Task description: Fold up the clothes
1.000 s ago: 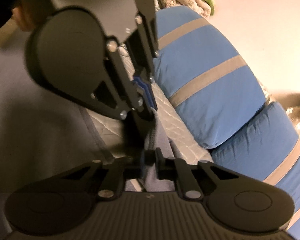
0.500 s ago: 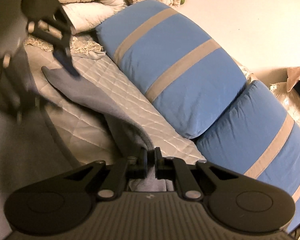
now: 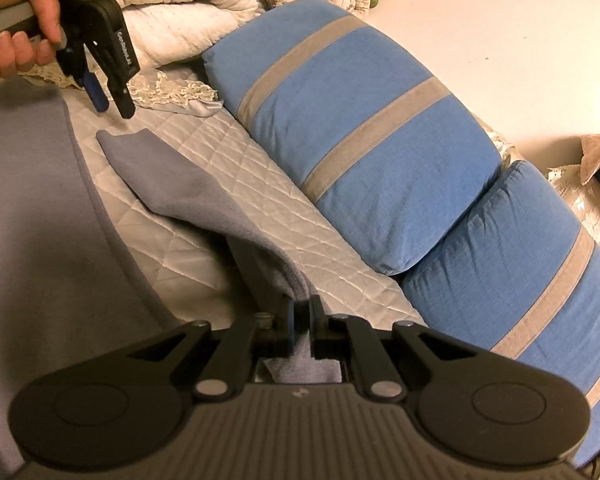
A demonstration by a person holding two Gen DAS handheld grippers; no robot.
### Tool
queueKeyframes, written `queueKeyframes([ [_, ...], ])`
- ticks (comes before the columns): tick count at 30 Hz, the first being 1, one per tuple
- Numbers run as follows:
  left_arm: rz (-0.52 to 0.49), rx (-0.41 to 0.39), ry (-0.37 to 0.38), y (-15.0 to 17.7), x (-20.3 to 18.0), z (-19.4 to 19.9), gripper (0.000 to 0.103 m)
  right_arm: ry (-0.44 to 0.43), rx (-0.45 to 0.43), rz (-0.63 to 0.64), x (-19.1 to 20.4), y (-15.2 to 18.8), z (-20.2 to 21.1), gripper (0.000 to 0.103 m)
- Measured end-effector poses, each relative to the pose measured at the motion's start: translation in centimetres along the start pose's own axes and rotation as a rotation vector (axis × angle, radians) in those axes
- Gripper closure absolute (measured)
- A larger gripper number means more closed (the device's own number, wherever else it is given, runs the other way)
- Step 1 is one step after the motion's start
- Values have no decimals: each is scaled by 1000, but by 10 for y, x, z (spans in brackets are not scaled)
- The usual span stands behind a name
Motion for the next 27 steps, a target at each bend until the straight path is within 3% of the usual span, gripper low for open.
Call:
queueKeyframes([
  [9,-16,52,97,7,-15,-8,63,-2,-1,7,2,1,0,94],
  [27,177,61,275,5,-5,-9,63,-5,4,15,4,3,0,93],
])
Point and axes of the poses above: each gripper's, at about its wrist camera, not at the fingertips, and z roughly against the way its jaws point, x to its left, y to its underside, the point moved 2 cm from there along -z, roughly the way its jaws point, and after that the axes turned 9 degrees about -y, right-handed, at the moved point
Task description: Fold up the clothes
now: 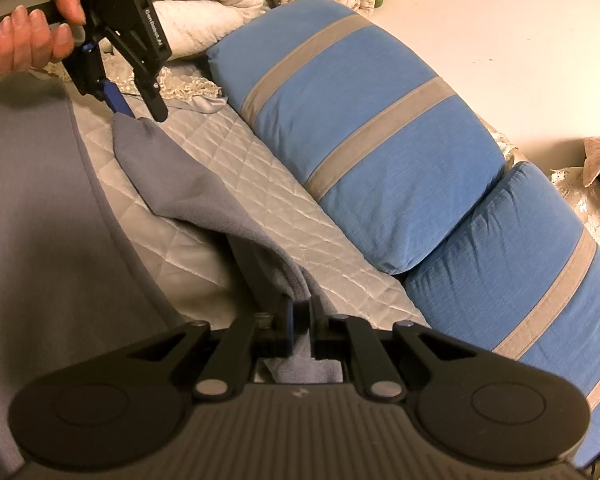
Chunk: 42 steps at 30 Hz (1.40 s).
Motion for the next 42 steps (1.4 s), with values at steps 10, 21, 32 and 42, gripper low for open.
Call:
queueKeyframes([
  [10,-4,-36,-51,-1,1,-14,63,-4,3,6,1,1,-1,93],
  [21,-53,29,-73,-6,3,-20,100,-7,8,21,2,3,-3,93],
  [32,-35,-114,-96,-29,-8,-2,101,5,16,122,7,6,-6,93],
  [42,3,-73,-253,-39,-21,25,100,-19,5,244,15,8,-4,93],
])
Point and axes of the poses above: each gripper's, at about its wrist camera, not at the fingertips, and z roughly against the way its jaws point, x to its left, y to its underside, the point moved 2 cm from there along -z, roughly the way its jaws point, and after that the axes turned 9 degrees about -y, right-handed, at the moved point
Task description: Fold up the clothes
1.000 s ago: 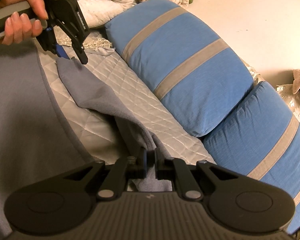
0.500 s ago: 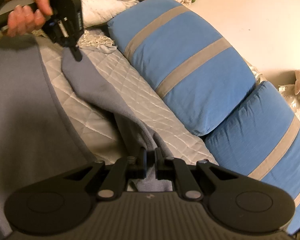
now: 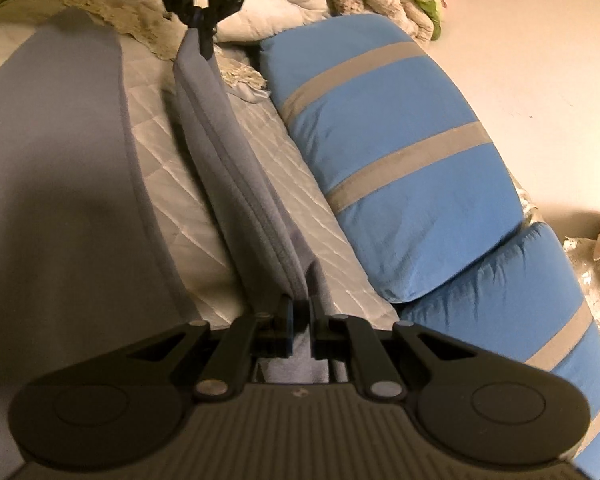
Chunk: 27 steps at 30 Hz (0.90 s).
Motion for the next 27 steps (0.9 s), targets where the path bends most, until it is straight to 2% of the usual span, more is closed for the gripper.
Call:
queueKeyframes([
  [10,-66,46,-9,7,-1,-55,100,-27,13,41,16,3,-6,93],
  [14,-82,61,-36,9,1,-60,100,-27,14,42,15,3,-7,92],
  [20,-108,44,-18,13,8,-59,99,-25,16,38,15,3,-9,91],
  [21,-121,40,-18,13,7,-58,98,-23,17,34,15,3,-9,91],
  [23,-151,24,-33,14,5,-52,88,-19,20,23,15,2,-10,91],
  [25,-182,-9,-63,17,3,-41,63,-18,22,12,14,2,-11,91],
  [27,-229,-60,-98,22,0,-26,60,-19,24,-1,13,2,-12,91],
])
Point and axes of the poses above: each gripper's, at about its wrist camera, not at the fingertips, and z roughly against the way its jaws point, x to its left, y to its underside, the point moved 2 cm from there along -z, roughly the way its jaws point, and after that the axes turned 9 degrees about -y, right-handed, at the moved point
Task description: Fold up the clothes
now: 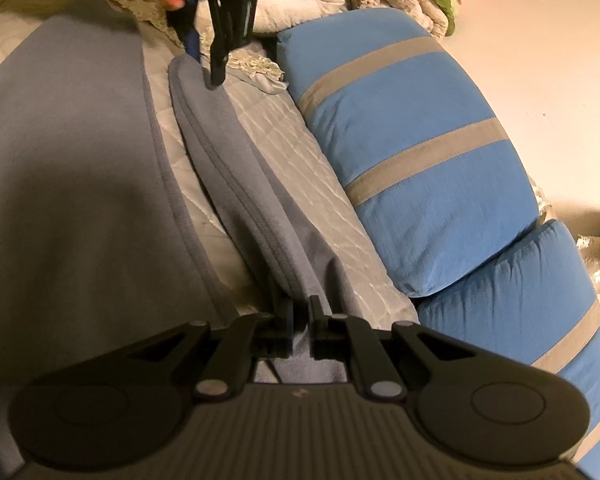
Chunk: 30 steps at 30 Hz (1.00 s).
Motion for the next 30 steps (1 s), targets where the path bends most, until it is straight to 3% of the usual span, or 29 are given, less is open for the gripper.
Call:
queueKeyframes([
  [6,-300,-145,-97,18,-18,41,58,0,10,-26,1,3,0,89],
  [11,-856,-329,-186,76,-52,49,58,1,13,-30,1,4,1,88],
  [16,-1210,-336,-271,118,-72,27,58,0,14,-37,1,4,2,87],
  [24,-1472,-388,-355,148,-84,1,61,-1,13,-37,0,5,3,87],
  [30,-1576,-385,-359,165,-93,-9,84,-3,11,-38,-1,5,3,87],
])
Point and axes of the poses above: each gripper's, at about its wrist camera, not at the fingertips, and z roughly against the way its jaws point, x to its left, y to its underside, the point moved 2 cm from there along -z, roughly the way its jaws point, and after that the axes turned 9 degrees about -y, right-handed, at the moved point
